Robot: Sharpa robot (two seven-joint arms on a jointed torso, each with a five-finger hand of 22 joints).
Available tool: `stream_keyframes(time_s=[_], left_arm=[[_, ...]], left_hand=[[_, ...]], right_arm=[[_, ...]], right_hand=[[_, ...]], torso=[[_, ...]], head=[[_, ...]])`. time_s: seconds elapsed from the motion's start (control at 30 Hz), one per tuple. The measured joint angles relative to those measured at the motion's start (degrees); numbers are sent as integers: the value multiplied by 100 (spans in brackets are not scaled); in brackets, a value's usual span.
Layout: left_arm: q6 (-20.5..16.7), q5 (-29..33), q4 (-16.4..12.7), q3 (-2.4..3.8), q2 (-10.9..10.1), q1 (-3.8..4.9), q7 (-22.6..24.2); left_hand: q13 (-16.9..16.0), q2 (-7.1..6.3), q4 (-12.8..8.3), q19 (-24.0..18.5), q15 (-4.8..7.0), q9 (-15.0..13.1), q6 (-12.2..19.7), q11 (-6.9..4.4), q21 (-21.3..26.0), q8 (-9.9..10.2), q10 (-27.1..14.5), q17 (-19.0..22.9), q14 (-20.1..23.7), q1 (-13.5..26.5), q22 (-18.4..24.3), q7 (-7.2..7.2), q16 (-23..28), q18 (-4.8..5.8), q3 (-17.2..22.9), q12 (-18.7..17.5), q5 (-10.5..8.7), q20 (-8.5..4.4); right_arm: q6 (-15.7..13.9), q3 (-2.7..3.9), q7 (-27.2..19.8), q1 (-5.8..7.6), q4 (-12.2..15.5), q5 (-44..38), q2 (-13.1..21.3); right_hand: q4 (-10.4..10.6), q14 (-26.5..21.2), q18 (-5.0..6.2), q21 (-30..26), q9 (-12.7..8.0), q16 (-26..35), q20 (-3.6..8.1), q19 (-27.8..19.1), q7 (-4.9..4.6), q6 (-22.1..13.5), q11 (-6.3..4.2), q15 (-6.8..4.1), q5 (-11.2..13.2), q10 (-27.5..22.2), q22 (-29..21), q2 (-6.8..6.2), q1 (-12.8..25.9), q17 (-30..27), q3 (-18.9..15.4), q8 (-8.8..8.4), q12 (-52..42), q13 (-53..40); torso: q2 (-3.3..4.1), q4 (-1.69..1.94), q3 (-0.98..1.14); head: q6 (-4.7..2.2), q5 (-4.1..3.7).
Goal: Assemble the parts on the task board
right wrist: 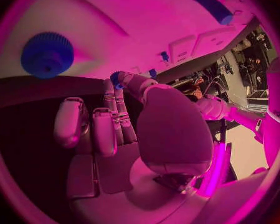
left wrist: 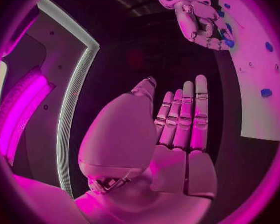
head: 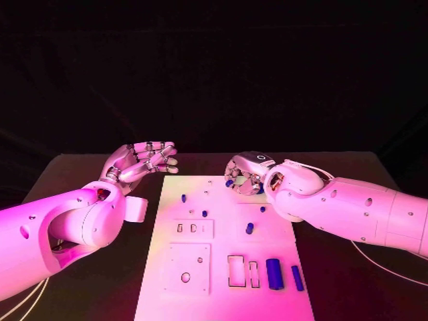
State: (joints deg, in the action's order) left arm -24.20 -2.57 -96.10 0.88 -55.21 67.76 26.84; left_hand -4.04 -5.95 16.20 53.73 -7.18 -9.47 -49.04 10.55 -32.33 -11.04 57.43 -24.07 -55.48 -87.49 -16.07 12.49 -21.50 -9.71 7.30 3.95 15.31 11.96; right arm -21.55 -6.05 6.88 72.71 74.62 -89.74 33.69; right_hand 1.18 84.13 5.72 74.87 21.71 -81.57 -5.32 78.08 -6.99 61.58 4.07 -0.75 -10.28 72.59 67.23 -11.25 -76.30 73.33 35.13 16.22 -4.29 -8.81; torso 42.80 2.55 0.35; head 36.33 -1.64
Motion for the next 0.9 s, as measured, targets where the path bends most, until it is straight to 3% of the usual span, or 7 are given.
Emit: stream_keyframes(time_s=[0.37, 0.67, 0.9], left_arm=[[1, 6, 10, 0, 43, 2, -4], [2, 10, 20, 0, 59, 17, -9], [3, 12, 31, 0, 80, 37, -12]], left_hand=[[0, 0, 0, 0, 0, 1, -1, -21, 0, 0, -20, -8, 0, 0, -8, 0, 0, 0, 0, 0, 0, 0], [0, 0, 0, 0, 0, 1, -1, -21, 0, 0, -20, -8, 0, 0, -7, -1, 0, 1, 0, 0, 0, 0], [-1, 0, 0, 0, 0, -1, -1, -21, 0, 0, -20, -7, 0, 0, -7, -1, 0, 0, 0, 0, 0, 0]], right_arm=[[-269, 5, 12, -13, -450, 43, -518], [-305, 2, 2, -50, -728, 90, -734], [-301, 0, -8, -57, -896, 128, -854]], right_hand=[[-1, 0, 0, 0, 0, -26, -1, 0, 2, -5, 0, 0, 21, 0, 14, 0, 0, 25, -1, 18, 3, 0], [-17, 0, 0, 0, 0, -26, -1, -1, 6, -18, 0, 1, 34, 0, 13, 4, -9, 26, 15, 22, 15, 9], [-18, 0, 0, 0, 0, -25, -1, -1, 8, -34, 0, 0, 46, 0, 13, 4, -9, 39, 14, 20, 17, 16]], torso=[[21, 12, 5], [46, 41, 0], [52, 42, -3]], head=[[-10, 49], [-2, 45], [8, 60]])
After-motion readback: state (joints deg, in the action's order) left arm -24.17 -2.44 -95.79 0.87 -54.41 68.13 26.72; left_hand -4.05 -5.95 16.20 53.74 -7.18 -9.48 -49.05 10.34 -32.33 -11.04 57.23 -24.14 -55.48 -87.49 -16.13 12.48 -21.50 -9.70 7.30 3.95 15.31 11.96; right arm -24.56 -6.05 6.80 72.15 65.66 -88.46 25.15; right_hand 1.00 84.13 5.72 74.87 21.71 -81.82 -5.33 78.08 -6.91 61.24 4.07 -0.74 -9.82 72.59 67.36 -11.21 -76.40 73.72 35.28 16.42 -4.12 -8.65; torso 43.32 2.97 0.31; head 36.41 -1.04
